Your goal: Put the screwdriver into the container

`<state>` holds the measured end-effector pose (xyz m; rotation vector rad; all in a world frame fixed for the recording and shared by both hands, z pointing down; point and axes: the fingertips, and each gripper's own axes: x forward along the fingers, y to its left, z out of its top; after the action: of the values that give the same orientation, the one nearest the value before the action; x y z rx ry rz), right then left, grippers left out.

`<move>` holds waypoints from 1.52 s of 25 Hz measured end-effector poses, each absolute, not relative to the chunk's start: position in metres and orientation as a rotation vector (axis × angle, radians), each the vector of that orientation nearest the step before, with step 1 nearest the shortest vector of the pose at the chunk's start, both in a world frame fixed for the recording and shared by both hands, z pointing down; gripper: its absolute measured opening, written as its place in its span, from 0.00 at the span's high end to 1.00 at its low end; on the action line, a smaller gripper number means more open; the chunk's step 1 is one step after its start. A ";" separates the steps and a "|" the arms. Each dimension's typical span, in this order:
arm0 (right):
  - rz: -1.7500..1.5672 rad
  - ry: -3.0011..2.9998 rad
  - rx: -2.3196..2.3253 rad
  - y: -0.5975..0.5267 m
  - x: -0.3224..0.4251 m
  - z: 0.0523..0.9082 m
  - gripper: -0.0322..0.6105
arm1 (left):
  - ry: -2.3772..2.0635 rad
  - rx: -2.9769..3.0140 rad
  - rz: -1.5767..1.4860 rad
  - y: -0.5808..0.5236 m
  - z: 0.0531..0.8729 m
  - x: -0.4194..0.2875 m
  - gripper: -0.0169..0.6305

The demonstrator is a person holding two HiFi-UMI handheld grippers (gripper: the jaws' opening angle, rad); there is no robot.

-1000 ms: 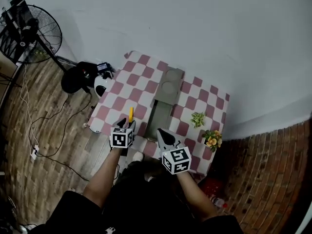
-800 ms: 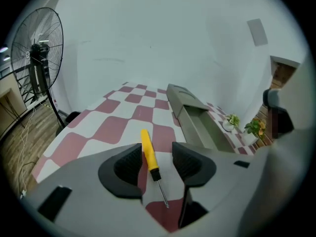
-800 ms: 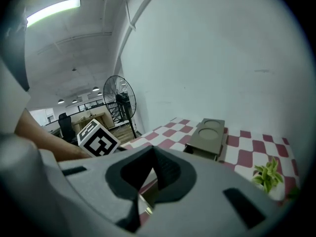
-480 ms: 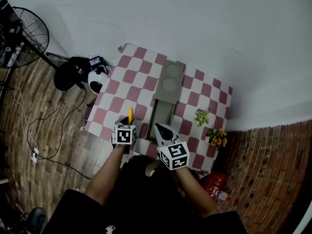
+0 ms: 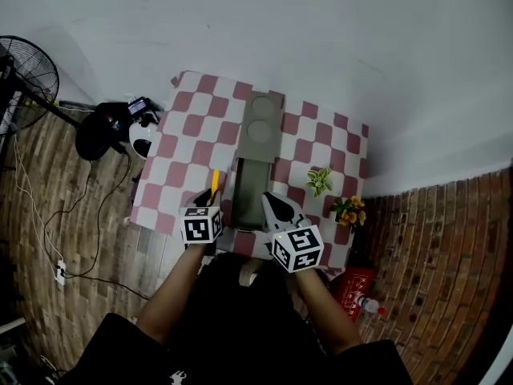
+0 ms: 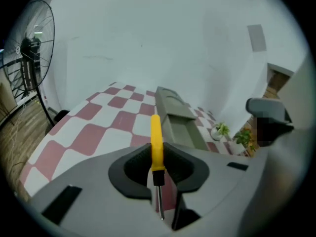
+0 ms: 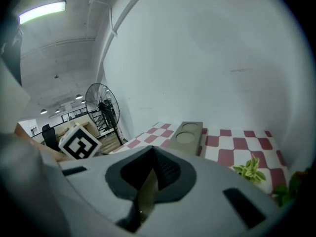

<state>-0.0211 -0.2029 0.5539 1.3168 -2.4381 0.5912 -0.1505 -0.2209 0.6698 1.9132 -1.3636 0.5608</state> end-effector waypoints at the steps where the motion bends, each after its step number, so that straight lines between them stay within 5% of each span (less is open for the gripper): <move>1: 0.595 -2.425 1.345 -0.204 -0.013 0.554 0.95 | -1.333 1.949 0.546 -0.222 0.660 -0.138 0.86; 11: 0.658 -2.333 1.507 -0.197 0.044 0.559 0.95 | -1.095 2.039 0.692 -0.223 0.677 -0.038 0.86; 22: 0.699 -2.325 1.510 -0.177 0.059 0.572 0.95 | -0.991 2.197 1.236 -0.204 0.713 -0.027 0.85; 29: 0.614 -2.431 1.457 -0.174 0.061 0.543 0.95 | -1.067 2.253 1.115 -0.194 0.683 -0.033 0.73; 38: 0.452 -2.598 1.394 -0.148 0.069 0.483 0.95 | -1.487 2.341 0.716 -0.176 0.564 -0.067 0.92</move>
<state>0.0688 -0.1477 0.4833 1.3941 -2.5984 0.4518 -0.0674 -0.1760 0.5639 2.3406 -1.4868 0.7155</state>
